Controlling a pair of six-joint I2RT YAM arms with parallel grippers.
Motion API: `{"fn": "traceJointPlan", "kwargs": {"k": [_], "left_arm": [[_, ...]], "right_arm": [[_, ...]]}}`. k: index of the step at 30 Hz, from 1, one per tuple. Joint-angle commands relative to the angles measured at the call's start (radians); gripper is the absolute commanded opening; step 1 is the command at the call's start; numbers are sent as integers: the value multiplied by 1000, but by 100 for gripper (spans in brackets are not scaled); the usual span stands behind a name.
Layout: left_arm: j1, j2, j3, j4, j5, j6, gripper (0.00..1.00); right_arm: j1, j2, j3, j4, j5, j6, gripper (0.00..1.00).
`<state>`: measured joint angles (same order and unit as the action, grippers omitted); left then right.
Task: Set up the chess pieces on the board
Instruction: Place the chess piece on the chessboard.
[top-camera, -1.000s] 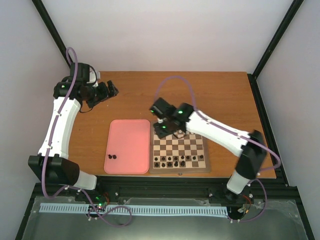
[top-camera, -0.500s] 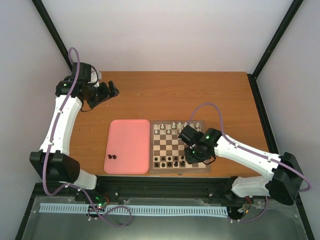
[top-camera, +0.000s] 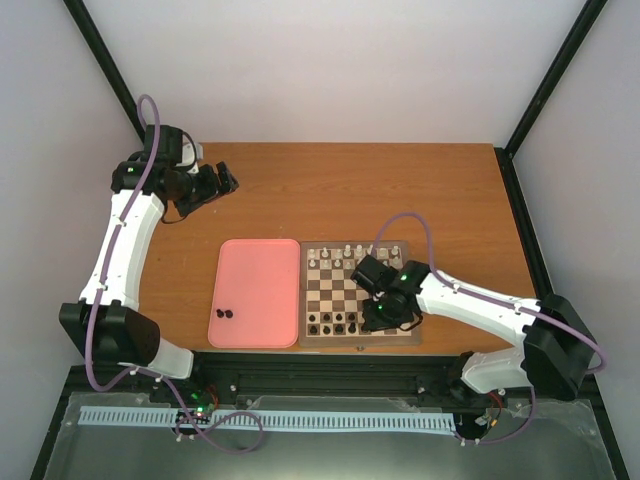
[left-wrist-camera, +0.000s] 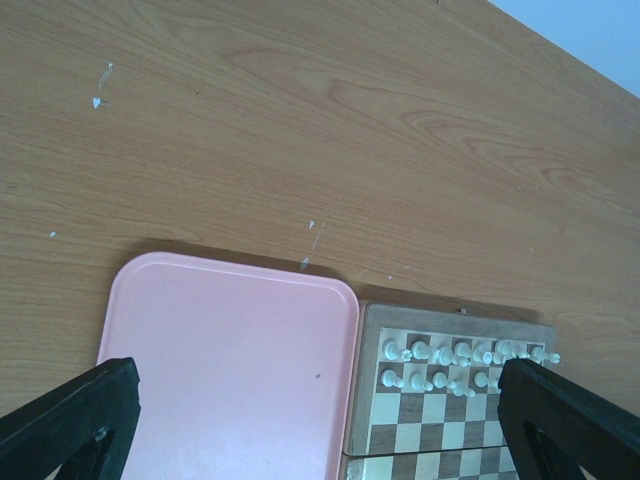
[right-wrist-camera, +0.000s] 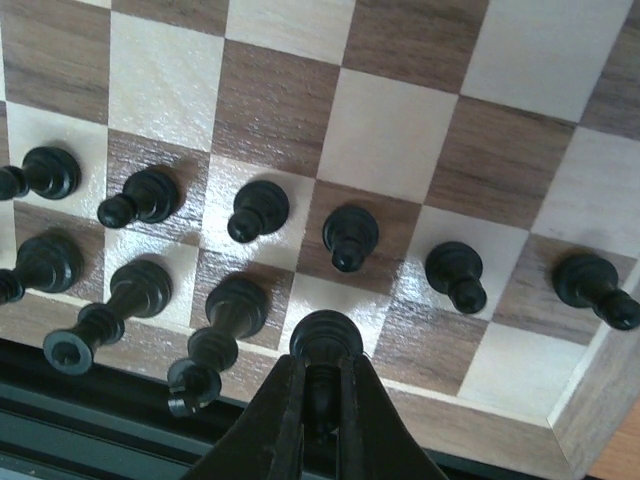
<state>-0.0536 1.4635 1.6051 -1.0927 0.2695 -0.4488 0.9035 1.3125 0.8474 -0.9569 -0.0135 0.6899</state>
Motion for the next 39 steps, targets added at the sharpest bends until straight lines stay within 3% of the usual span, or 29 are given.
{"fn": "traceJointPlan", "kwargs": {"k": [1,21,39], "left_arm": [[-6,3,14,7,-3,9,100],[-7,1,9,10,-3,8,100],[-7,-15,-10,16,-4,10,100]], "right_arm": [[0,23,-11,42,4,9,3],[6,41,-43,65,-10,7,3],[15,20,-33,22,-33,2,14]]}}
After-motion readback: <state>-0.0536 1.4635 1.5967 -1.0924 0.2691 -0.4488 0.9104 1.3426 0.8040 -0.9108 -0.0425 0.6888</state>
